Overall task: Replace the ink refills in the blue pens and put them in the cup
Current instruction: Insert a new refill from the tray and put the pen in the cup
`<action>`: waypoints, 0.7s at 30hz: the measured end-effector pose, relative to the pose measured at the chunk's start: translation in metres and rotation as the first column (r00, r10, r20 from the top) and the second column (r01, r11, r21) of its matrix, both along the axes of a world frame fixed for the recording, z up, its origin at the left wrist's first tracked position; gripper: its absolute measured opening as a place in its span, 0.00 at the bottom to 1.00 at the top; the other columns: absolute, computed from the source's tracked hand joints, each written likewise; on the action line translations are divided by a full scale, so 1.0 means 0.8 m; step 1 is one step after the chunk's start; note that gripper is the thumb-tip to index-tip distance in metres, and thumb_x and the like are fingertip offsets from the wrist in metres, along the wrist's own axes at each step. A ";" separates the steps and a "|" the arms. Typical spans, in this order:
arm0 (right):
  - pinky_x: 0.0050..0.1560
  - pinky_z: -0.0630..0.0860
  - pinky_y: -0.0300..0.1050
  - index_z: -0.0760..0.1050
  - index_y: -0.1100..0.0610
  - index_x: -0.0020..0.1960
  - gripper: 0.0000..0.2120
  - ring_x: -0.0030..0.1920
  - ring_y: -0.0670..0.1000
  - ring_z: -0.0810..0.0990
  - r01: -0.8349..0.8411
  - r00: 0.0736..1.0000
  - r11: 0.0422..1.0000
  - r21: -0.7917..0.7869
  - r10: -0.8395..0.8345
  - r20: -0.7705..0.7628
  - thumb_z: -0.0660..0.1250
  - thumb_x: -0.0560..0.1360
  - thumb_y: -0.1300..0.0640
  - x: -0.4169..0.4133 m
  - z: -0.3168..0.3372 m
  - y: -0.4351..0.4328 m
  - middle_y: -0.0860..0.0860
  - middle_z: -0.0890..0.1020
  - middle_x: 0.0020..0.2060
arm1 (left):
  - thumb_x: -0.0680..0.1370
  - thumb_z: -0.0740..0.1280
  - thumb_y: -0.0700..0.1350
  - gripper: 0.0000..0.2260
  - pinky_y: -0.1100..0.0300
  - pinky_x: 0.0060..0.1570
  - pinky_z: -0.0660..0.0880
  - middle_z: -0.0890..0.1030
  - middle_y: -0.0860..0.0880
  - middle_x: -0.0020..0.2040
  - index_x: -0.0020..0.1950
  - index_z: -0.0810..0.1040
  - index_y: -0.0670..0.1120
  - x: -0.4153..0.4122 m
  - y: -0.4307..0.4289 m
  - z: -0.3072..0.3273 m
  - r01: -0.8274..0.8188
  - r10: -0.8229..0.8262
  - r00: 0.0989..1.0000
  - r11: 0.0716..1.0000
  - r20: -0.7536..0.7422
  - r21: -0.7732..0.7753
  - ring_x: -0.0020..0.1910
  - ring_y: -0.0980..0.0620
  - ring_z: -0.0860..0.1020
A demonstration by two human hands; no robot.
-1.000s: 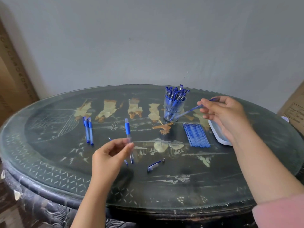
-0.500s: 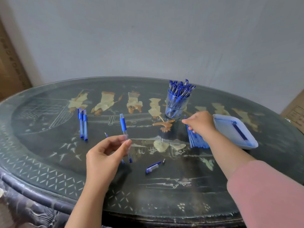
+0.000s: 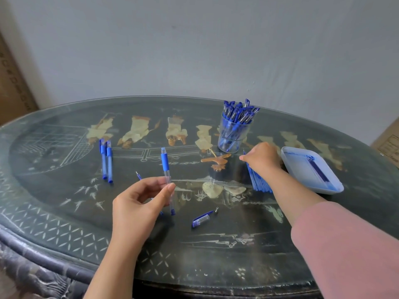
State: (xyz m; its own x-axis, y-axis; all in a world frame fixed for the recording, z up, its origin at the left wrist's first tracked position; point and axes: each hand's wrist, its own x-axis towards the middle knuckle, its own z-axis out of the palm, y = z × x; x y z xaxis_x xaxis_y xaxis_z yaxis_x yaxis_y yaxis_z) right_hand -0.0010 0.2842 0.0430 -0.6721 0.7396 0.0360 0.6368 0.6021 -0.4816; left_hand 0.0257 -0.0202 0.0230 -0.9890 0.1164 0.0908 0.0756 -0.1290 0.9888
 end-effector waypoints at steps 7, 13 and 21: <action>0.42 0.74 0.46 0.83 0.60 0.47 0.11 0.45 0.56 0.80 -0.004 1.000 1.000 -0.005 0.004 0.005 0.77 0.71 0.53 -0.001 -0.007 0.002 0.56 0.84 0.47 | 0.68 0.75 0.44 0.07 0.62 0.40 0.81 0.86 0.48 0.39 0.45 0.85 0.48 -0.001 0.000 -0.001 0.001 -0.001 1.000 1.000 0.005 -0.005 0.39 0.51 0.84; 0.41 0.75 0.46 0.83 0.61 0.45 0.10 0.45 0.59 0.81 0.004 1.000 0.999 0.032 -0.005 0.023 0.75 0.72 0.53 0.001 -0.014 0.001 0.57 0.83 0.44 | 0.68 0.75 0.44 0.06 0.61 0.40 0.81 0.86 0.48 0.39 0.45 0.85 0.47 0.000 0.000 0.000 -0.002 0.003 1.000 1.000 0.011 -0.015 0.39 0.52 0.84; 0.39 0.73 0.44 0.80 0.63 0.42 0.10 0.43 0.60 0.80 0.034 0.999 0.997 0.070 -0.036 0.028 0.70 0.74 0.55 0.001 -0.023 0.003 0.59 0.81 0.43 | 0.68 0.76 0.45 0.07 0.60 0.42 0.82 0.86 0.49 0.39 0.45 0.85 0.48 0.001 -0.001 0.002 -0.003 0.004 1.000 0.999 0.011 -0.040 0.39 0.51 0.84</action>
State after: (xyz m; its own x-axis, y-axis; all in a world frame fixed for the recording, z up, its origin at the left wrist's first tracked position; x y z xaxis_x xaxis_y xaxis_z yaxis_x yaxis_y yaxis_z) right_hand -0.0006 0.2862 0.0247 -0.6472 0.7592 0.0691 0.6713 0.6105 -0.4204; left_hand 0.0262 -0.0208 0.0243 -0.9904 0.1163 0.0752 0.0650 -0.0887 0.9939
